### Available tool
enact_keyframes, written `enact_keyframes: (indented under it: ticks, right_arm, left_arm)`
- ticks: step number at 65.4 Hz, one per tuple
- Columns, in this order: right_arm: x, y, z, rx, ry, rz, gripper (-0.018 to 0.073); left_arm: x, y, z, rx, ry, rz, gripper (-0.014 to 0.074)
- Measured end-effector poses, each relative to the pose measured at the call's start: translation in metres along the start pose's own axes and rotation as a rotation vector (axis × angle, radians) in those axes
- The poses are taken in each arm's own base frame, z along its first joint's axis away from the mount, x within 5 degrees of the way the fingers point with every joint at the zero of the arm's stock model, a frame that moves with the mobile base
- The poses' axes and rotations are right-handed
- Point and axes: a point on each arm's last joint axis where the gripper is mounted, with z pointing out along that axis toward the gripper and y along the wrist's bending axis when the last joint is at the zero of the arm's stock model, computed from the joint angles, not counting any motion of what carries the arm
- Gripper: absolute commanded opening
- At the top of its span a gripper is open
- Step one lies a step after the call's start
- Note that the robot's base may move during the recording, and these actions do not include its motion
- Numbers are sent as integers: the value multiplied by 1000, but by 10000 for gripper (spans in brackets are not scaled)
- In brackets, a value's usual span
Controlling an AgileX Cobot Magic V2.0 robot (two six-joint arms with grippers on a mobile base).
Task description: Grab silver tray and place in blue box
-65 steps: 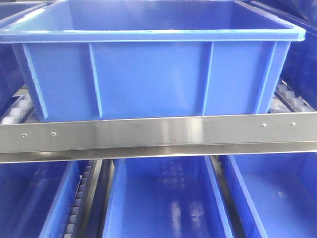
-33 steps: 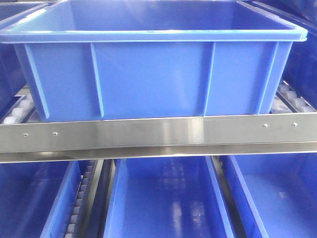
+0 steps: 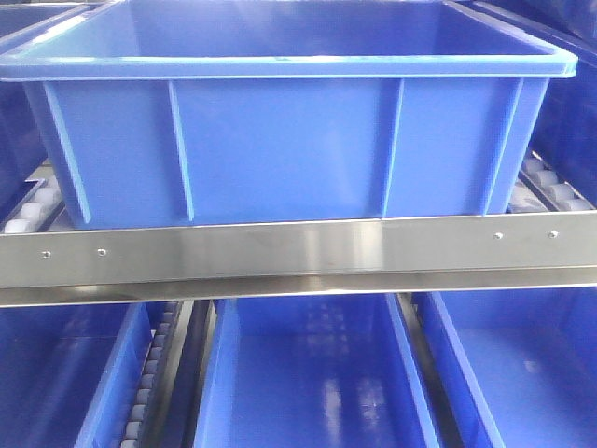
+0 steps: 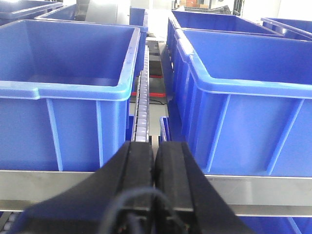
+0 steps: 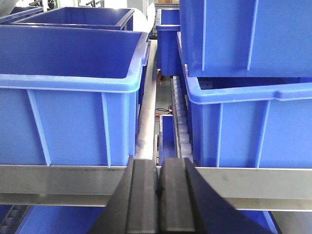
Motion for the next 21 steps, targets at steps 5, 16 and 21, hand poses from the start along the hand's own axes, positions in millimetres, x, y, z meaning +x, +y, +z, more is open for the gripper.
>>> enact_keyframes:
  ticks: [5, 16, 21]
  right_arm:
    - [0, 0, 0, 0, 0, 0, 57]
    - [0, 0, 0, 0, 0, 0, 57]
    - [0, 0, 0, 0, 0, 0, 57]
  left_arm:
    - [0, 0, 0, 0, 0, 0, -6]
    - [0, 0, 0, 0, 0, 0, -6]
    - [0, 0, 0, 0, 0, 0, -6]
